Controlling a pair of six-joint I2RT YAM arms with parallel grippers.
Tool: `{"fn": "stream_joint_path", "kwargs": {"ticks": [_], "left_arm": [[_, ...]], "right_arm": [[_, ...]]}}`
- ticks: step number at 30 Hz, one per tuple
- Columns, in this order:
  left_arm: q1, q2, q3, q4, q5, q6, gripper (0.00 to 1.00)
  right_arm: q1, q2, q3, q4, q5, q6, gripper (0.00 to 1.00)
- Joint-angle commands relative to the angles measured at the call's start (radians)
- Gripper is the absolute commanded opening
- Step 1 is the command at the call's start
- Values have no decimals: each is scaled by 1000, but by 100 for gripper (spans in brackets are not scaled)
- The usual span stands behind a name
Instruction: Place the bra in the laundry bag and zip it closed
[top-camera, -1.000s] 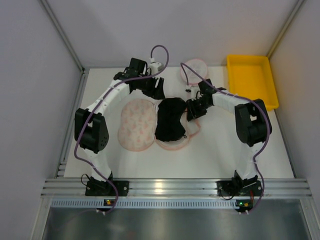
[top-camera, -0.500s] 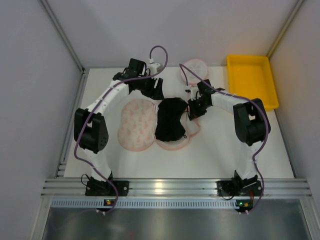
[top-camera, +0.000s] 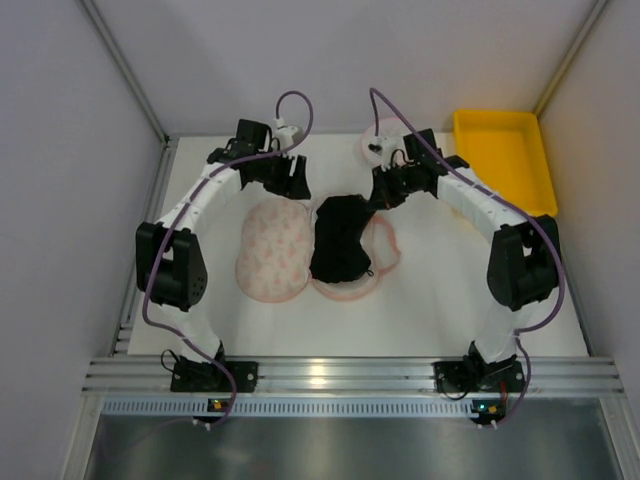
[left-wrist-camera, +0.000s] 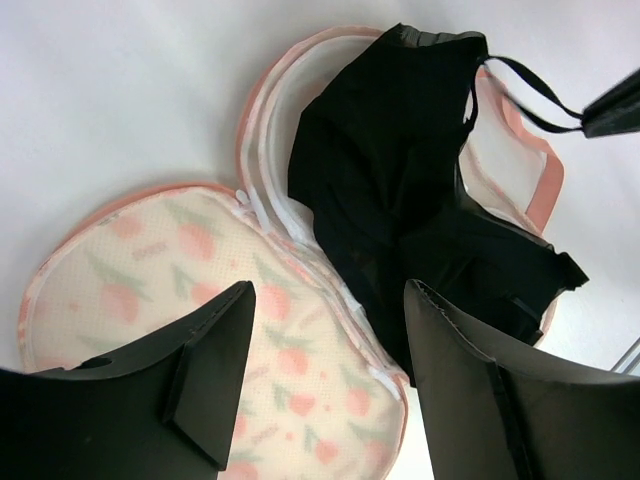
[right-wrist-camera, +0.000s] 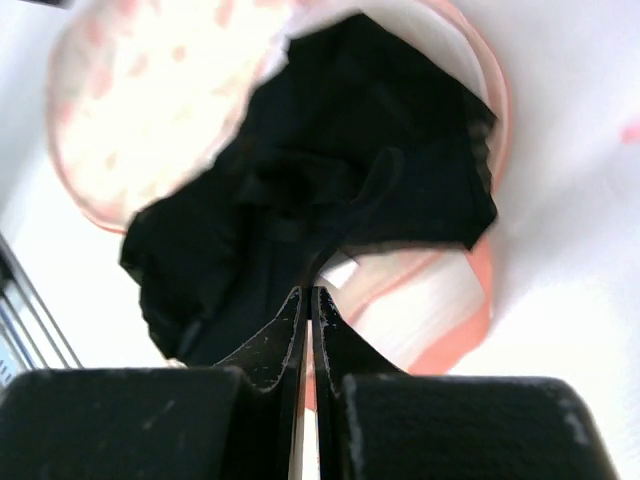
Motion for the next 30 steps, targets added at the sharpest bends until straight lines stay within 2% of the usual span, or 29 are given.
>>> {"fn": "stream_joint_path", "kwargs": {"ticks": [1,11,15,20,22,25,26,27,30], "left_arm": [[17,-53,-15,18,19,-12,67],[63,-96,-67,18,63,-6,67],[72,-119,-89,16,62,9,67],[74,-162,-125,18,105,67,68],[74,-193,-148,16,138,101,68],[66,-254,-208,18,201,210,68],[59,-274,-228,16,214,288,68],[37,-296,-275,18,214,328,68],[-19,-354,-343,18,200,452,67]], "right_arm": [[48,-4,68,4,-123,0,0],[173,197,174,-6,-183,16,0],[190,220,167,-13,-189,27,0],[188,198,141,-47,-152,10,17],[176,174,134,-58,-148,10,27],[150,137,143,-93,-146,0,39],[144,128,144,-102,-146,-3,44],[133,117,146,-110,-148,-11,51],[122,77,141,-142,-146,-43,61]]}}
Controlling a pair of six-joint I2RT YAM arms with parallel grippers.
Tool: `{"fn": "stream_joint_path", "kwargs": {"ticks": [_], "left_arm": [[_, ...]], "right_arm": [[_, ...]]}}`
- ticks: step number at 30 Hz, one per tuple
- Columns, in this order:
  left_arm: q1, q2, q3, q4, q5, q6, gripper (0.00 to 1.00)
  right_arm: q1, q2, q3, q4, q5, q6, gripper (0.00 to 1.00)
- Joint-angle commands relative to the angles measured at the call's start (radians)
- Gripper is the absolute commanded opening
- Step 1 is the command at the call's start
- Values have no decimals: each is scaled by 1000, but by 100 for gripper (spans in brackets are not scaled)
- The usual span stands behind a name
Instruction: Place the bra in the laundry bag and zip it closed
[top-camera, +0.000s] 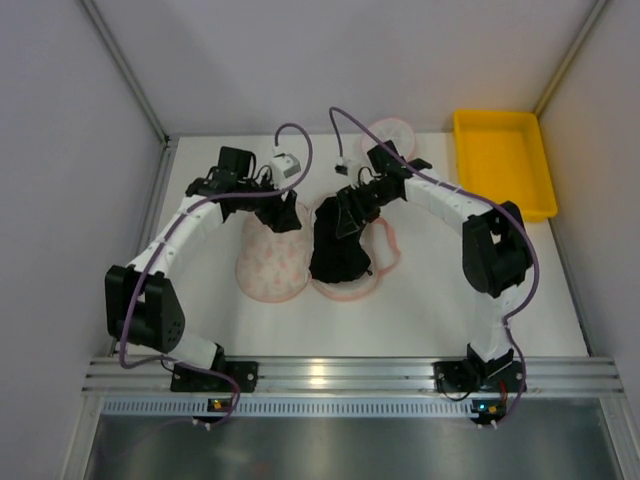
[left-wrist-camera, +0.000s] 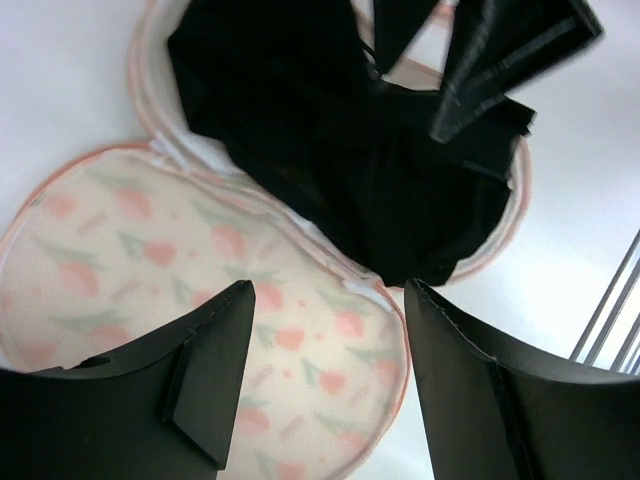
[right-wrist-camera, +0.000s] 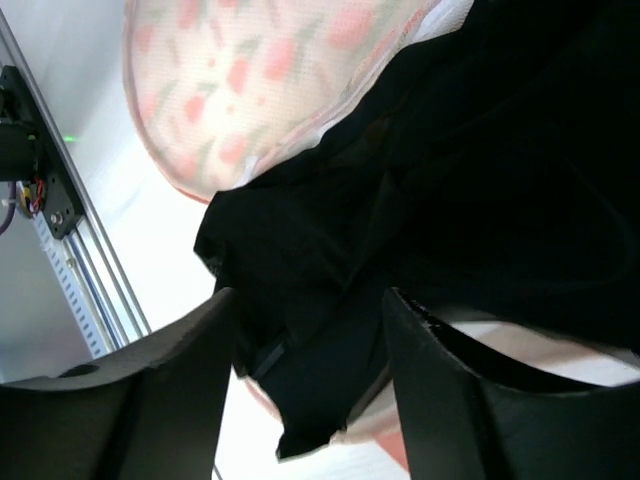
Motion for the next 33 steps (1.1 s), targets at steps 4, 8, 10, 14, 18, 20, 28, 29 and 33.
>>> {"fn": "stream_joint_path", "kwargs": {"ticks": [4,8,10,14,18,20,28,29,33], "left_arm": [[-109,-76,-53,19,47,210,65],[-201,-93,-88,19,-2,348,60],[-270,-105,-111,19,-24,414,57],[-335,-91,-125,24,-22,494,51],[-335,-64,-107,85,-74,380,45],[-308,-53,-98,123,-69,248,46],[88,16,-116,75,-177,-148,51],[119,18,-130,42,-191,-164,51],[296,18,-183,-2,-237,-196,51]], "right_arm": [[-18,-150,-2,-82,-20,-87,64],[-43,-182,-44,-101,-23,-82,63],[-83,-197,-67,-101,-48,-63,62],[-159,-227,-91,-92,-65,-44,60],[-210,-251,-175,-40,-11,-21,55],[-233,-268,-208,-3,4,-1,54],[-334,-313,-321,45,111,-3,51],[-342,-316,-327,42,119,-6,51],[-366,-305,-352,39,130,-24,49]]}}
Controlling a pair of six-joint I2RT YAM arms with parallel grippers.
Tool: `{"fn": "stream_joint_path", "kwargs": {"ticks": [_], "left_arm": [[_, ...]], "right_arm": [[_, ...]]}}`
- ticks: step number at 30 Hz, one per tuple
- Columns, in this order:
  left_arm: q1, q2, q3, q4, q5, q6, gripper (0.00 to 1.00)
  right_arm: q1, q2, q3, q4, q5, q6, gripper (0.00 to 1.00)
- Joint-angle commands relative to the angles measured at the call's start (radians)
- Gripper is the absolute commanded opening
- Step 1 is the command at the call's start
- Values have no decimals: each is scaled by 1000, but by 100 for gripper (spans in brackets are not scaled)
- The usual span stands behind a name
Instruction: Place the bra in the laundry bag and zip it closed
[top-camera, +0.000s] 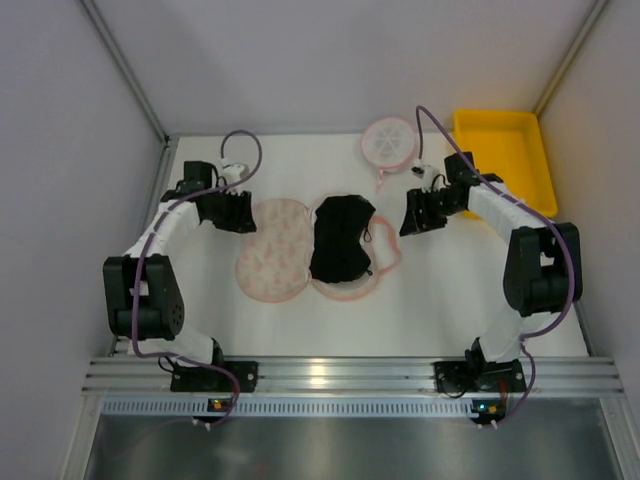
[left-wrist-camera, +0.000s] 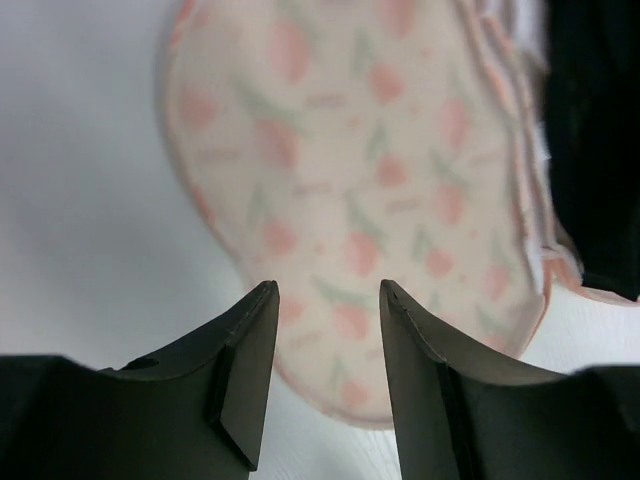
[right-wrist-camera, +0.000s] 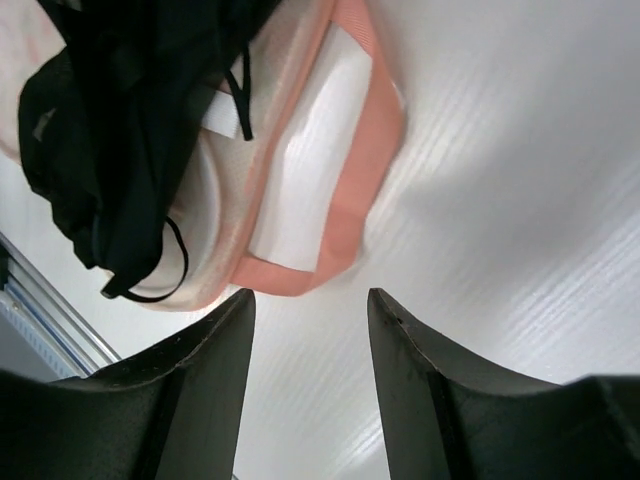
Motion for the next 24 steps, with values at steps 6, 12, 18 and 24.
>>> {"fn": "stream_joint_path", "kwargs": {"ticks": [6,12,18,24], "left_arm": [[201,102,-45,-102,-25,-118,52],[223,201,-69,-106,65,-98,50],[224,251,-59,-77,174,-83,44],[229,280,-23,-76,211,-85,10]], "right_arm": [[-15,-16,12,27,-91,-19,50],[-1,5,51,1,-89,-36,50],[-4,5,34,-8,-46,-62,50],[-6,-1,37,-14,-38,-67,50]]}}
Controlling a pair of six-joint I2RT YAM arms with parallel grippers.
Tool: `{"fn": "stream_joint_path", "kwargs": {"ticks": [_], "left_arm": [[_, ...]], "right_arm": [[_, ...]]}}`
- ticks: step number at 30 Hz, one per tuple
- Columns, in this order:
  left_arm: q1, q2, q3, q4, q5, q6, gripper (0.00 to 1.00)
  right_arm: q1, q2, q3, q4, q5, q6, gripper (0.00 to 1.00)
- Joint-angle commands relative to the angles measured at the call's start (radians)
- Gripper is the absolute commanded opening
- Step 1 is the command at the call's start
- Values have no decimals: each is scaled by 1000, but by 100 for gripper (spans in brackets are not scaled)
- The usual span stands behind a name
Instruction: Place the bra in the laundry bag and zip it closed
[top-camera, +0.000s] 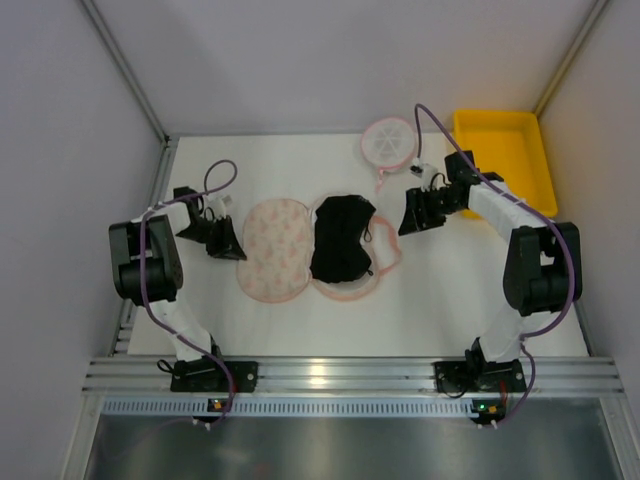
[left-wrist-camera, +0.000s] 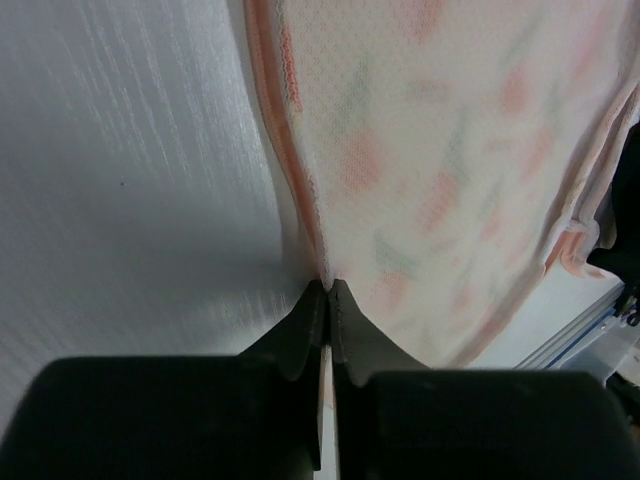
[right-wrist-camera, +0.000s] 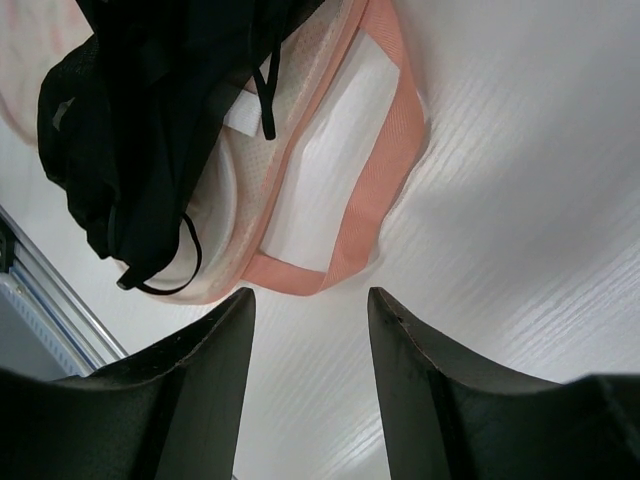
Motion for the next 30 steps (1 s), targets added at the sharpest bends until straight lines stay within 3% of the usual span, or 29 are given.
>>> {"fn": "stream_joint_path", "kwargs": {"ticks": [1,7,15,22,25,30], "left_arm": [[13,-7,37,14,60,8,0],[66,-128,128,-61,58,7,0],[27,-217,311,-146,48,-53,0],[-200,-193,446,-146,59,-78,0],[-385,-139,468,-147,4,-62,0],[-559,-3,503,-143,-54,-84,0]], "right_arm": [[4,-7,34,-6,3,-24,50],[-4,-10,16,-8,9,-26,48],[-4,13,42,0,-6,2,47],[-4,30,80,-13,-17,17,47],[-4,30,74,-13,-24,25,47],[-1,13,48,-2,-34,39,47]]}}
